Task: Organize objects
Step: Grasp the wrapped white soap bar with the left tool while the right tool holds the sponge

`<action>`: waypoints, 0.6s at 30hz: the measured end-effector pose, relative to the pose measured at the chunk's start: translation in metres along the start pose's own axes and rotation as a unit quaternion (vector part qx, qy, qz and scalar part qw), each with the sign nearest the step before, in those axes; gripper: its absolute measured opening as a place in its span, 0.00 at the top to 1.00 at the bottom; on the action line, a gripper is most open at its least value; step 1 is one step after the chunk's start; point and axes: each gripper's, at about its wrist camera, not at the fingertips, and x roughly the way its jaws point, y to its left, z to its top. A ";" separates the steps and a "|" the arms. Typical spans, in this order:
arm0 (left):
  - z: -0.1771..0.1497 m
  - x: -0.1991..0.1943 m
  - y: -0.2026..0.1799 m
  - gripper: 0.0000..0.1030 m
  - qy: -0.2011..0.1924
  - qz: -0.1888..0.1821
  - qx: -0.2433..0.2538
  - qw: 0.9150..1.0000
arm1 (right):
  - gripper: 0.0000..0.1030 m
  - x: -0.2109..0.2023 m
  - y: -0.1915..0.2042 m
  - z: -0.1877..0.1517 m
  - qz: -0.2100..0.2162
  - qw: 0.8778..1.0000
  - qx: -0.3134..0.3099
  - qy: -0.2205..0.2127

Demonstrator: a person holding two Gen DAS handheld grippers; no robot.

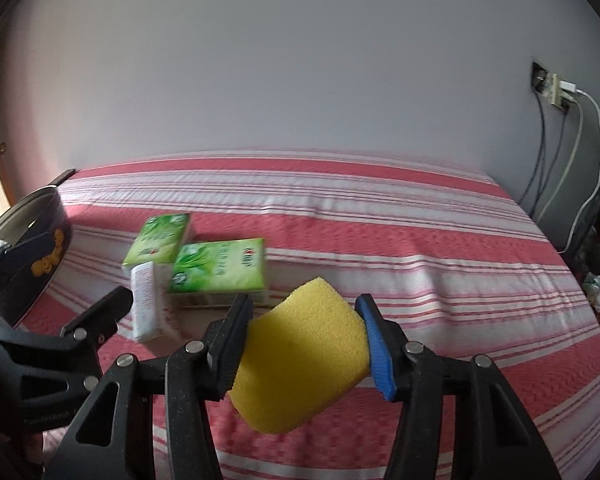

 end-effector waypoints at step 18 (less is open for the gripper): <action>-0.001 0.016 -0.004 0.16 0.044 -0.041 -0.003 0.998 | 0.46 0.000 -0.022 -0.002 0.019 0.999 0.041 -0.001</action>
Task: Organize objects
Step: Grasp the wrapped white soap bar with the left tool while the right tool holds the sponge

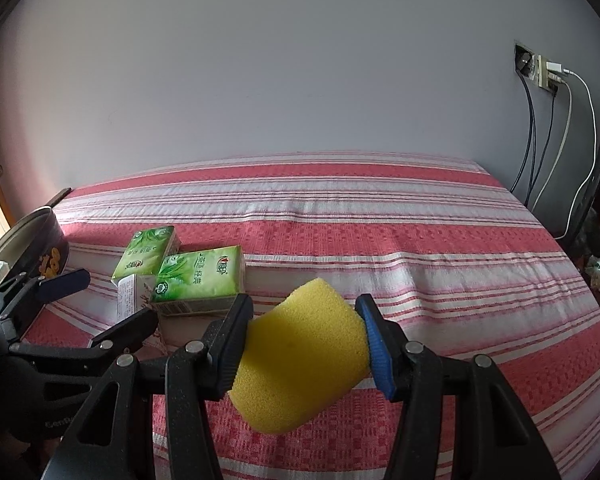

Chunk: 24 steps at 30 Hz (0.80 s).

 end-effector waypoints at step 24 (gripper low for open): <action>-0.002 0.011 -0.005 0.77 0.024 -0.023 0.024 0.999 | 0.46 -0.008 0.014 0.001 -0.019 0.999 -0.034 -0.019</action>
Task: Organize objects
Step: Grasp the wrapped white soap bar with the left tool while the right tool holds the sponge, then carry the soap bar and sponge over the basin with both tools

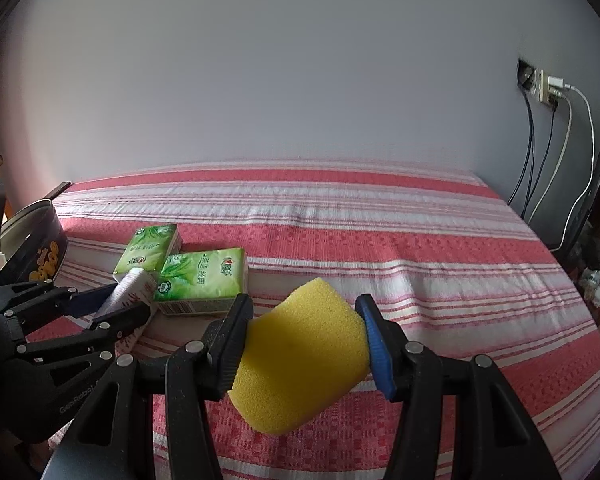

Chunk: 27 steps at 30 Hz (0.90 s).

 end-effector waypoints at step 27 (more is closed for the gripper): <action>-0.007 -0.044 0.009 0.79 -0.115 0.061 -0.012 0.991 | 0.46 -0.024 0.008 -0.002 -0.010 0.997 -0.023 -0.070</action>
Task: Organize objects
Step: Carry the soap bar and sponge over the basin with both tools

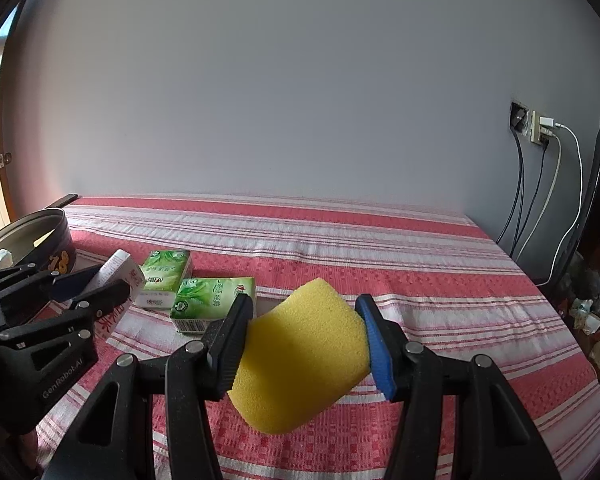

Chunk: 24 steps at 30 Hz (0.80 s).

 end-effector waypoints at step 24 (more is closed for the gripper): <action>-0.008 -0.047 0.065 0.80 -0.053 0.045 -0.054 0.996 | 0.46 -0.017 0.055 0.019 0.034 0.997 -0.050 -0.047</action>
